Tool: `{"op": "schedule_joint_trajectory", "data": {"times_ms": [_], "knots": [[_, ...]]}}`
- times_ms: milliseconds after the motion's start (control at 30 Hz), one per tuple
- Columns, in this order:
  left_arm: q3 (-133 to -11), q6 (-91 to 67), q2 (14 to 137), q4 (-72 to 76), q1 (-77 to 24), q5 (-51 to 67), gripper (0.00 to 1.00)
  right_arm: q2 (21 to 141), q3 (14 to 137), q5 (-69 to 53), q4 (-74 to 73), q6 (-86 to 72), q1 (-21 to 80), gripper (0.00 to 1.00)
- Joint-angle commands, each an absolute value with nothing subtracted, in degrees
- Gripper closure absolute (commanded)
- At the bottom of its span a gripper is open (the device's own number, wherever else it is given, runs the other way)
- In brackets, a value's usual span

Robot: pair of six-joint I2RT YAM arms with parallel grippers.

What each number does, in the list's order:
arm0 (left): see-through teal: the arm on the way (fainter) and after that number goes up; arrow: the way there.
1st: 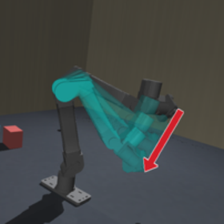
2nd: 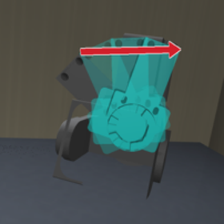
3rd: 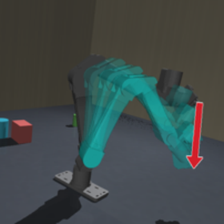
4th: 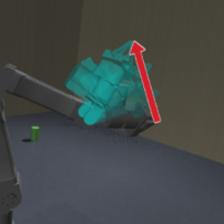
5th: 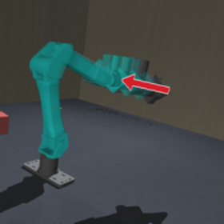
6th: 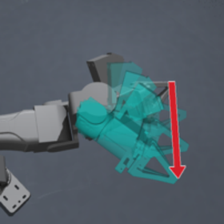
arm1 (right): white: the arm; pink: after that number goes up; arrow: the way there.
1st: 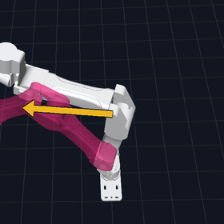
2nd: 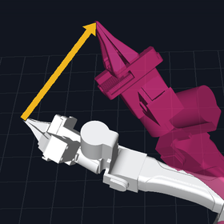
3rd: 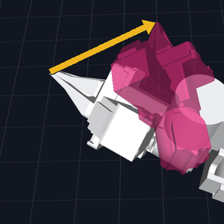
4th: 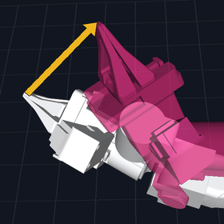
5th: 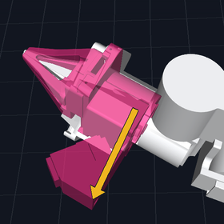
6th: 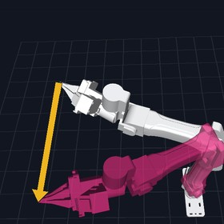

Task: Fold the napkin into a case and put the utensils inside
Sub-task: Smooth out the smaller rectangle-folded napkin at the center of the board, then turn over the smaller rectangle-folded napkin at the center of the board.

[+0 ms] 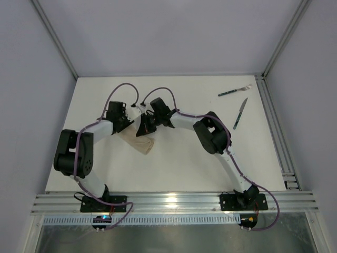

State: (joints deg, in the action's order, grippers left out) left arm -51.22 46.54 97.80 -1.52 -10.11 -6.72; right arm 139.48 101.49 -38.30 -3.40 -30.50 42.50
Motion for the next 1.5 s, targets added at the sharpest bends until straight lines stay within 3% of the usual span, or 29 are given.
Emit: {"op": "schedule_joint_trajectory", "data": {"times_ms": [0, 167, 267, 400, 500, 867, 1067, 1467], "knots": [[-54.5, 43.2, 91.4, -11.4, -10.1, 2.5, 0.48, 137.2, 100.2, -37.4, -4.7, -29.5, 43.2, 0.96], [-57.5, 41.2, 88.9, -17.0, -9.5, 4.7, 0.48, 137.3, 100.0, -37.8, -4.0, -30.1, 43.1, 0.96], [-57.7, 40.1, 88.4, -15.8, -8.6, 4.1, 0.55, 137.3, 99.8, -37.8, -3.8, -30.1, 43.2, 0.96], [-57.3, 40.0, 89.6, -16.1, -8.3, 3.3, 0.85, 137.2, 99.5, -37.8, -3.4, -30.1, 43.1, 0.96], [-57.1, 40.9, 92.6, -16.3, -8.2, 1.4, 0.92, 136.9, 99.1, -37.8, -3.0, -30.4, 43.1, 0.96], [-58.4, 33.0, 88.8, -14.6, -6.5, -2.2, 0.85, 132.5, 96.6, -37.5, -2.7, -28.2, 42.1, 0.96], [-59.5, 30.6, 84.7, -18.9, -3.3, -2.7, 0.82, 127.4, 97.0, -33.8, -12.3, -18.5, 39.4, 0.96], [-56.4, 32.9, 77.0, -20.3, 1.7, -6.0, 0.78, 115.1, 93.5, -7.2, -40.3, 4.2, 32.3, 0.96]]}}
